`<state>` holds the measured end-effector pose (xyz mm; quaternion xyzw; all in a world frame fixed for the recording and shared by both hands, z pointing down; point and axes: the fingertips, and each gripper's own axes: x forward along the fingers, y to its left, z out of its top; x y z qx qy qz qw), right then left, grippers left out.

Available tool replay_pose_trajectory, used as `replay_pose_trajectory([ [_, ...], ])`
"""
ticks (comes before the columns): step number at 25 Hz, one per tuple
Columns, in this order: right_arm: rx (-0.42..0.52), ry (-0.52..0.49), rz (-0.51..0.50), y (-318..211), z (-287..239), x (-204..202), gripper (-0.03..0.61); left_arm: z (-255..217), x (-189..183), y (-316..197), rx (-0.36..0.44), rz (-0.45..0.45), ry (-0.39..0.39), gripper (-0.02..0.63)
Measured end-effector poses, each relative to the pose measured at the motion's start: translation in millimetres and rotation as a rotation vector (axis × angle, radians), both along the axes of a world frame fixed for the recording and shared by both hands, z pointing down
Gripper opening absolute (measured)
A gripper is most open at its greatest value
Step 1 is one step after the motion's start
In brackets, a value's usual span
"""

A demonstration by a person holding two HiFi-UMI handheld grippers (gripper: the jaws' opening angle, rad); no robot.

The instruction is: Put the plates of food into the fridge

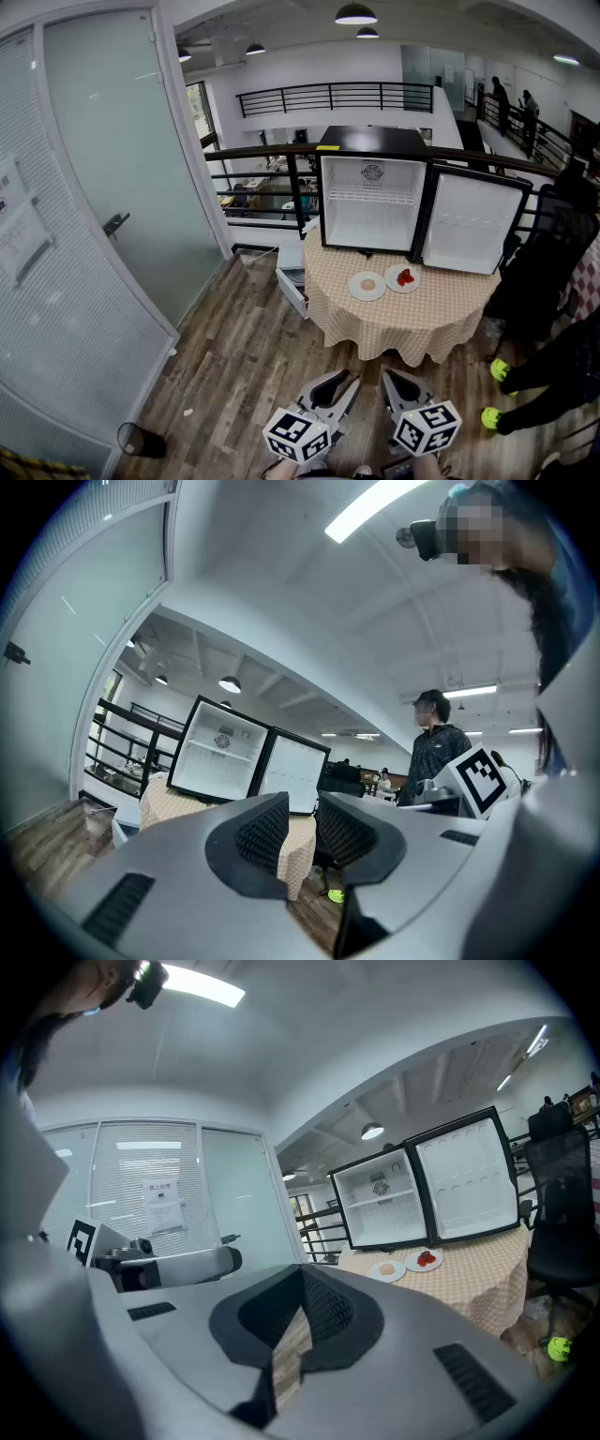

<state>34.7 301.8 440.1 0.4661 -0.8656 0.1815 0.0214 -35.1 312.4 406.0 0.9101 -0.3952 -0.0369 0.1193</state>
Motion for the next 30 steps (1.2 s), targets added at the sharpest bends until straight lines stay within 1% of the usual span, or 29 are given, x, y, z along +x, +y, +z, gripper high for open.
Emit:
replay_pose_trajectory([
  [4, 0.0, -0.01, 0.015, -6, -11, 10, 0.015, 3, 10, -6, -0.004, 0.001, -0.004, 0.109],
  [10, -0.014, -0.022, 0.018, -11, -7, 25, 0.015, 3, 24, -10, -0.006, 0.003, -0.02, 0.109],
  [16, -0.03, -0.033, -0.006, -15, 0, 41, 0.015, 3, 43, -14, 0.006, -0.01, -0.034, 0.109],
  [22, -0.053, -0.034, -0.034, -21, 13, 56, 0.015, 14, 59, -17, -0.018, -0.021, -0.019, 0.109],
  [25, -0.059, -0.036, -0.044, -30, 19, 61, 0.015, 17, 65, -27, -0.025, -0.019, -0.016, 0.109],
  [30, -0.08, -0.04, -0.03, -50, 22, 66, 0.015, 17, 68, -51, -0.027, -0.013, -0.006, 0.109],
])
